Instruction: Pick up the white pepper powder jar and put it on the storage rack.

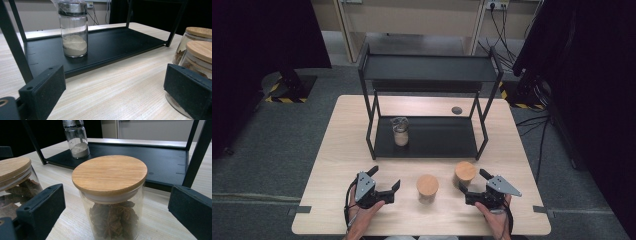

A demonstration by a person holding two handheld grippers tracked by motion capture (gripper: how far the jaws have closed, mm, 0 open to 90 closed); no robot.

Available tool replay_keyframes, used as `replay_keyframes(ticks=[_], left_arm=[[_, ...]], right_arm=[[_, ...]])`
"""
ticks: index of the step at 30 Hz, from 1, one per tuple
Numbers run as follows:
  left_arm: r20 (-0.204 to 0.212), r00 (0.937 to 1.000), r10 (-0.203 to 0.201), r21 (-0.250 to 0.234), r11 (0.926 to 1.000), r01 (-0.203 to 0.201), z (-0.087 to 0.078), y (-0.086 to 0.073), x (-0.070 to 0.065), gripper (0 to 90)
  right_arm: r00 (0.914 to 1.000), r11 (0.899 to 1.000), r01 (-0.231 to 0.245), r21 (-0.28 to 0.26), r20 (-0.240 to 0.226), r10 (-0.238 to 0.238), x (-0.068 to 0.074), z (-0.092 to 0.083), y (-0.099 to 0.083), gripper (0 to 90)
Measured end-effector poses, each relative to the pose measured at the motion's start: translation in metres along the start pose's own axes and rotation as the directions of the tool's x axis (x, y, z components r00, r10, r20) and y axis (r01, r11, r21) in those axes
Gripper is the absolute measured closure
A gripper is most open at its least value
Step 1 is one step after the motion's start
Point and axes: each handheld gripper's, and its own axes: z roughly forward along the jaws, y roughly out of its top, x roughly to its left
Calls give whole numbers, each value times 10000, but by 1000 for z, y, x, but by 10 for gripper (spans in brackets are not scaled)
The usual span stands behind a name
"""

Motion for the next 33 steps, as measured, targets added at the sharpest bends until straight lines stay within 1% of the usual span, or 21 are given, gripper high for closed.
replay_keyframes(ticks=[2, 7, 10, 16, 19, 22, 26, 33], left_arm=[[30, 10000, -30, -19, 10000, 30, -1, -1, 0, 34], [167, 9998, 102, 57, 9999, -103, -3, -3, -3, 33], [188, 9996, 200, -7, 9998, -200, -3, -1, -4, 33], [278, 9994, 200, 55, 9998, -201, -3, -3, -6, 33], [314, 9989, 351, 35, 9994, -353, -4, -3, -8, 33], [364, 9986, 384, 86, 9992, -388, -5, -4, -9, 33], [400, 9981, 467, 32, 9989, -468, -8, -4, -11, 33], [483, 9969, 615, 47, 9981, -618, -7, -5, -15, 33]], right_arm=[[10000, 10000, -1, 1, -3, 1, 0, 0, 0, 14], [10000, 10000, -28, -11, -18, 28, 0, 0, 0, 14], [10000, 10000, -31, -16, -33, 31, 0, 0, 0, 14], [10000, 10000, -53, -52, -74, 53, -1, 0, 0, 13], [10000, 10000, -31, -54, -67, 30, -1, 0, 0, 14], [10000, 10000, -37, -58, -66, 37, -1, 0, 0, 14], [10000, 10000, 3, -42, -60, -3, 0, 0, 0, 14], [9999, 10000, -58, -67, -83, 57, -1, -1, 0, 13]])
